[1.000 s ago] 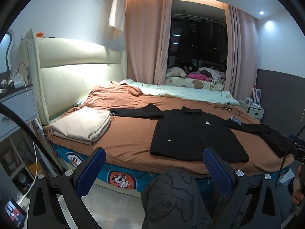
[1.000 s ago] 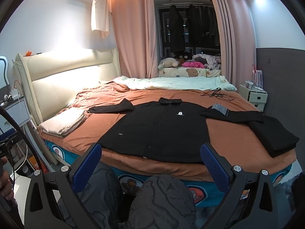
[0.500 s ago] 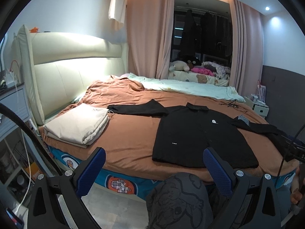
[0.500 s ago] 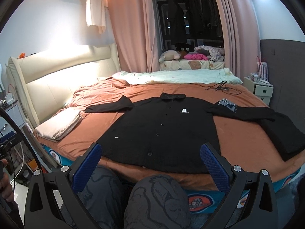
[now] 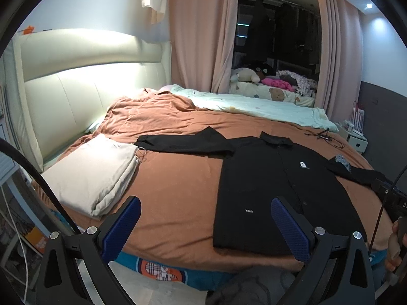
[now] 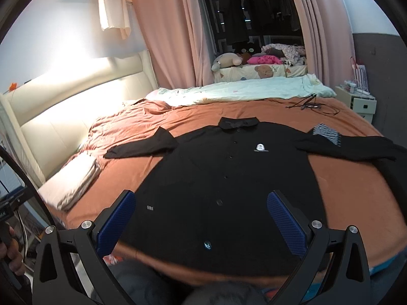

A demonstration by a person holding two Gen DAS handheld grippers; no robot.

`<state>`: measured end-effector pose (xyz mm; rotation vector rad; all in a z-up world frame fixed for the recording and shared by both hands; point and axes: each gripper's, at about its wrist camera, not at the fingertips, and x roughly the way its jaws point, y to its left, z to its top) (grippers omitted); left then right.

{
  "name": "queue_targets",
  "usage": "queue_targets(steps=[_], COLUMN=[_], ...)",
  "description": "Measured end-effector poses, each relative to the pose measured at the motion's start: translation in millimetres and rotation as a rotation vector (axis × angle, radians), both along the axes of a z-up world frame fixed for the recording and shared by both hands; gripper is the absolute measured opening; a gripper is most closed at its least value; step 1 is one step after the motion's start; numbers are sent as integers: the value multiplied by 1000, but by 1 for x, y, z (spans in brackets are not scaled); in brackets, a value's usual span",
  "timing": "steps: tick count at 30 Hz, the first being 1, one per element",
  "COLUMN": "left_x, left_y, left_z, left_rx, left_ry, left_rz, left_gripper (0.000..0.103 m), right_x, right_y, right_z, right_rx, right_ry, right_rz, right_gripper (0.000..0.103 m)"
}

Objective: Fold large clothes
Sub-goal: 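Lower the left gripper onto the plain black sleeve cuff and close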

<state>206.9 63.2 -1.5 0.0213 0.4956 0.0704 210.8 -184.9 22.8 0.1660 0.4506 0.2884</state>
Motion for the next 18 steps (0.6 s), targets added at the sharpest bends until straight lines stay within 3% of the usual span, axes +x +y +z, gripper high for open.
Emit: queue_targets(steps=[4, 10, 16, 18], left_x=[43, 112, 179, 198], left_y=[19, 49, 76, 88], left_z=[3, 13, 18, 22], left_rx=[-10, -24, -58, -73], left_ry=[24, 74, 118, 124], left_rz=[26, 56, 91, 105], left_gripper=[102, 94, 83, 80], right_x=[43, 111, 183, 208], right_y=[10, 22, 34, 35], right_z=[5, 4, -5, -5], right_rx=[35, 84, 130, 145], right_ry=[14, 38, 106, 127], right_rz=[15, 35, 54, 63], right_gripper=[103, 102, 79, 76])
